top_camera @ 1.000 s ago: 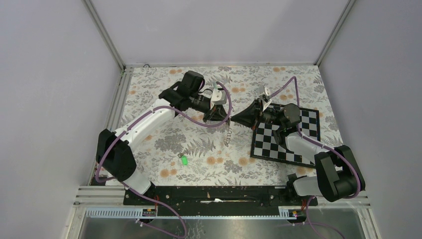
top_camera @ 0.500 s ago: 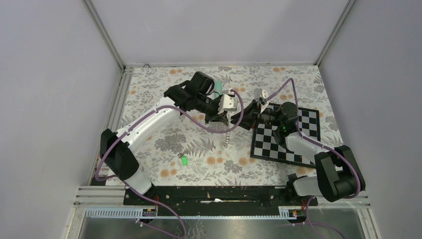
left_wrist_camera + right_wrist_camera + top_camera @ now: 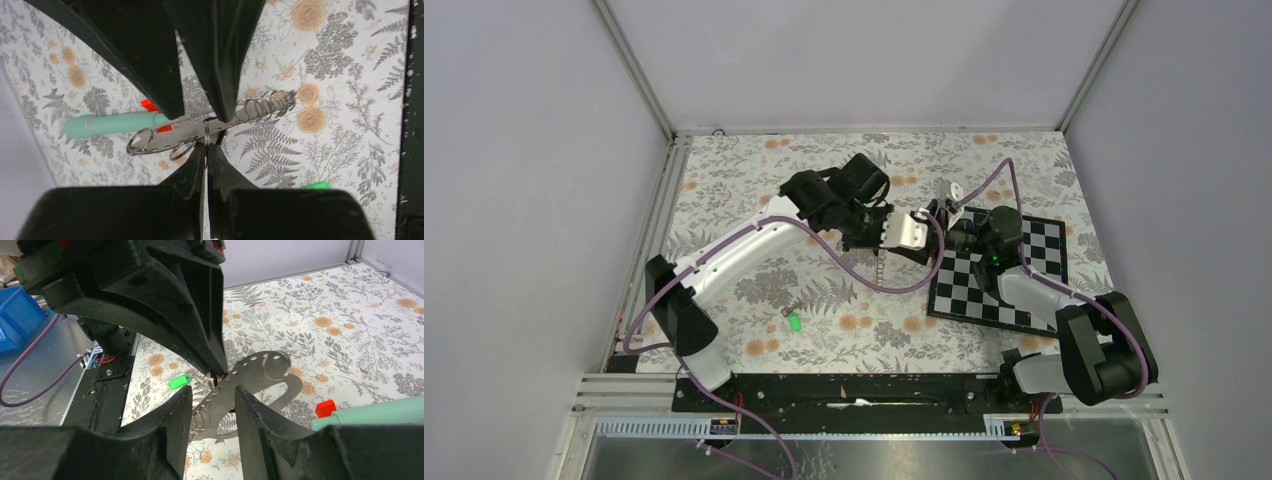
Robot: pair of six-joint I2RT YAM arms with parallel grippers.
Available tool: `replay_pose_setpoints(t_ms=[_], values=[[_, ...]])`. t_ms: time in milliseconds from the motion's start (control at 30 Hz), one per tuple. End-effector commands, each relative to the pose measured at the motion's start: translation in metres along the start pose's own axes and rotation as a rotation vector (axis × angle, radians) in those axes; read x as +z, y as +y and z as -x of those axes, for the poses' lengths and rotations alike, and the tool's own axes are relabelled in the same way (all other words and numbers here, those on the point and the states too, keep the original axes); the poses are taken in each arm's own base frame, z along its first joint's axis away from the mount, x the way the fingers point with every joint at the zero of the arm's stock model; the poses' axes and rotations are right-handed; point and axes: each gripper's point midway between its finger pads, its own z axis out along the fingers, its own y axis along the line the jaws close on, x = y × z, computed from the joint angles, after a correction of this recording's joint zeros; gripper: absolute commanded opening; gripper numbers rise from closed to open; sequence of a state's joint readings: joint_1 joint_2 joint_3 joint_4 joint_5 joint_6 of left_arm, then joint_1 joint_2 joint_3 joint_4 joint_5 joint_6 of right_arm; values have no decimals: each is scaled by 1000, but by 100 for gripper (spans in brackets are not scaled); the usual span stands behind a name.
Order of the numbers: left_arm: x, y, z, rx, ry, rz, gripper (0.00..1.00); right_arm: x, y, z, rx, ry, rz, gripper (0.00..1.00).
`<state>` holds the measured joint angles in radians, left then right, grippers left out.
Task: Put the keys on the keyring
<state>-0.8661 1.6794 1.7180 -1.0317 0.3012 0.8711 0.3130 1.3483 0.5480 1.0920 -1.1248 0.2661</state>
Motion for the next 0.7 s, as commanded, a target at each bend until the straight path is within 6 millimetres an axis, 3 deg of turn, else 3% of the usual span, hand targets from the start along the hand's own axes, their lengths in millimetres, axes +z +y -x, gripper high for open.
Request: replay_pose_setpoints(t_ms=[0, 267, 667], values=[[-21, 22, 7, 48, 79, 98, 0, 0, 8, 7, -55, -20, 40, 43], [-23, 19, 25, 31, 7, 74, 0, 5, 13, 8, -61, -30, 58, 40], [-19, 9, 35, 13, -54, 17, 0, 8, 13, 11, -76, -41, 51, 40]])
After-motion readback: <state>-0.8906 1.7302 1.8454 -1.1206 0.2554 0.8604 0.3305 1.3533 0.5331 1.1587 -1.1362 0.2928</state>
